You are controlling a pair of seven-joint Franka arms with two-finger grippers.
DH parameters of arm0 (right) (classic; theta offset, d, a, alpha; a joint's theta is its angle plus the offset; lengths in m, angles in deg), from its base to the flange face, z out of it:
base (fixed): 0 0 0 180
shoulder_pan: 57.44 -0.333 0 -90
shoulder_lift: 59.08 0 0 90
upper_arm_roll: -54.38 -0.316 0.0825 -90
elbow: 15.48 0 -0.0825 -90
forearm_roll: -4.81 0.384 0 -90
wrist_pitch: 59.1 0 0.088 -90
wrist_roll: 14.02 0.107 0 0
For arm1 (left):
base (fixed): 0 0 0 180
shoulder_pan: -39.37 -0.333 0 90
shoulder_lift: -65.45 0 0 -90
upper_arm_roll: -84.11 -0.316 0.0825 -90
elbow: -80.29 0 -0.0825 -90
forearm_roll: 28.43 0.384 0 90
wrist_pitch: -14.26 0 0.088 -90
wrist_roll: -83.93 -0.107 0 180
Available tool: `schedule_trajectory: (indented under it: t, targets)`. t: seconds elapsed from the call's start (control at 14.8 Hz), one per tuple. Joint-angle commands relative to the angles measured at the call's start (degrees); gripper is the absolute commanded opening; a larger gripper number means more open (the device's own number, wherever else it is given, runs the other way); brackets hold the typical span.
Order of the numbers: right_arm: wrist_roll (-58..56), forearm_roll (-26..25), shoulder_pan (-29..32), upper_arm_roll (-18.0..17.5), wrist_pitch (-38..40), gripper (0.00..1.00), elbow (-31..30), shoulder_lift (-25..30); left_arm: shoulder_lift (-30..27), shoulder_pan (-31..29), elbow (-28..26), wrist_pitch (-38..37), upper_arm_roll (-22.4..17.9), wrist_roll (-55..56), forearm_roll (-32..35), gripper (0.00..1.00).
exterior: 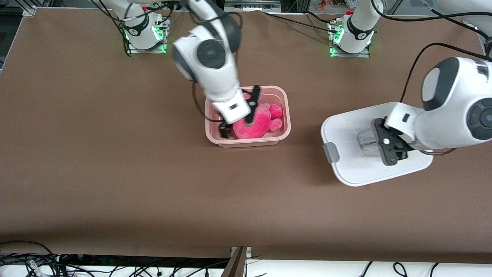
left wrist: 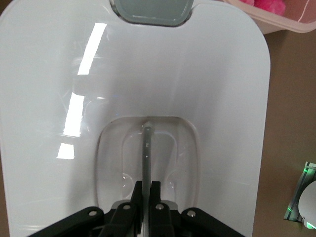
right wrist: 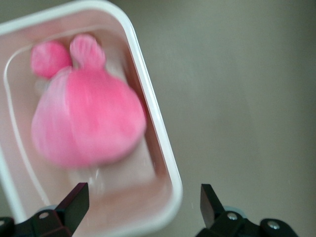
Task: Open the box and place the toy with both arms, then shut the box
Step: 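Carry the lid over the tray with the left gripper while the right gripper withdraws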
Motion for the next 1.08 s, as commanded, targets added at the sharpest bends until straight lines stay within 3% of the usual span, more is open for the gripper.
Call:
schedule_trajectory:
  t: [0.0,0.14,0.27,0.54,0.88,1.02]
  targets:
    - [-4.3,3.1,4.3,0.9,7.1,1.00,-2.0,7.9,-0.5,-0.2,-0.6,2.1,5.5,3.6,-0.7,0.00]
    - [-2.9,3.4,4.3,4.4,12.7,1.00,-2.1,11.8,0.5,1.3,-0.5,4.2,9.0,3.6,-0.4,0.00]
    - [0.1,3.6,4.3,8.0,16.7,1.00,-4.4,17.4,0.9,6.1,-0.5,5.5,9.0,3.8,0.2,0.00]
    - [12.7,3.6,4.3,11.3,19.3,1.00,-14.1,29.8,2.9,15.0,-0.9,11.2,8.8,9.6,2.1,0.00]
    - [13.1,2.8,4.3,19.2,18.6,1.00,-24.6,39.3,6.9,26.6,-0.8,12.9,8.8,22.8,10.3,0.00]
    - [13.7,2.9,4.3,21.9,19.0,1.00,-25.4,39.6,8.9,28.4,-0.7,14.6,8.8,25.8,10.3,0.00]
